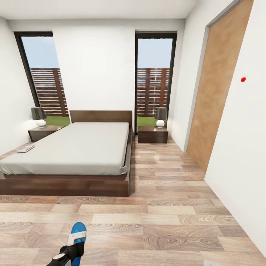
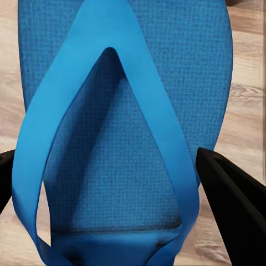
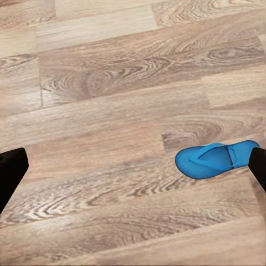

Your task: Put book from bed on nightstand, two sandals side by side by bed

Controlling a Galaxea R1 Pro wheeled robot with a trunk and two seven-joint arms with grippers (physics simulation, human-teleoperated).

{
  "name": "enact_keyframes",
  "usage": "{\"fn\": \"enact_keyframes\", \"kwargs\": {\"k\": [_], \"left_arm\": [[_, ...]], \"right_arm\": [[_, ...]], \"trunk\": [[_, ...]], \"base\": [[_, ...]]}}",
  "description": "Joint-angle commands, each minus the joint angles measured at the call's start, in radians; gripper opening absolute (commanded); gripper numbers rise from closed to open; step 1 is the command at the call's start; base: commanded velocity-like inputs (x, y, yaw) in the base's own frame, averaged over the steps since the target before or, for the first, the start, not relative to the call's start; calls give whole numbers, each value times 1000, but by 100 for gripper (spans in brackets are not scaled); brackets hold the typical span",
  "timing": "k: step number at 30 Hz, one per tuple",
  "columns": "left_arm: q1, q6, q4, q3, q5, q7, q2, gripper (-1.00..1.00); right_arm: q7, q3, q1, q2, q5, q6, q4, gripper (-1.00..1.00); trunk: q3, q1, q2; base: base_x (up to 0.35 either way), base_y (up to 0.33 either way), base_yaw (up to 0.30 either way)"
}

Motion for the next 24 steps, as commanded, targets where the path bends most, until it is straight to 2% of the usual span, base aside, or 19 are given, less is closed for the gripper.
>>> {"fn": "enact_keyframes", "kwargs": {"k": [1, 6, 13, 24], "left_arm": [[1, -3, 1, 2, 6, -1, -1, -100], [4, -3, 1, 2, 6, -1, -4, -100], [26, -3, 2, 2, 7, -1, -5, -100], [32, -4, 2, 3, 12, -9, -4, -100]], "right_arm": [[3, -2, 0, 0, -1, 4, 0, 100], [3, -5, 0, -1, -1, -1, 25, 100], [3, -8, 0, -4, 0, -50, 101, 100], [2, -3, 0, -1, 1, -62, 120, 100]], "trunk": [[2, -4, 7], [18, -23, 42], [40, -50, 91], [74, -92, 168]], "base": [[0, 0, 0], [0, 0, 0], [0, 0, 0], [0, 0, 0]]}}
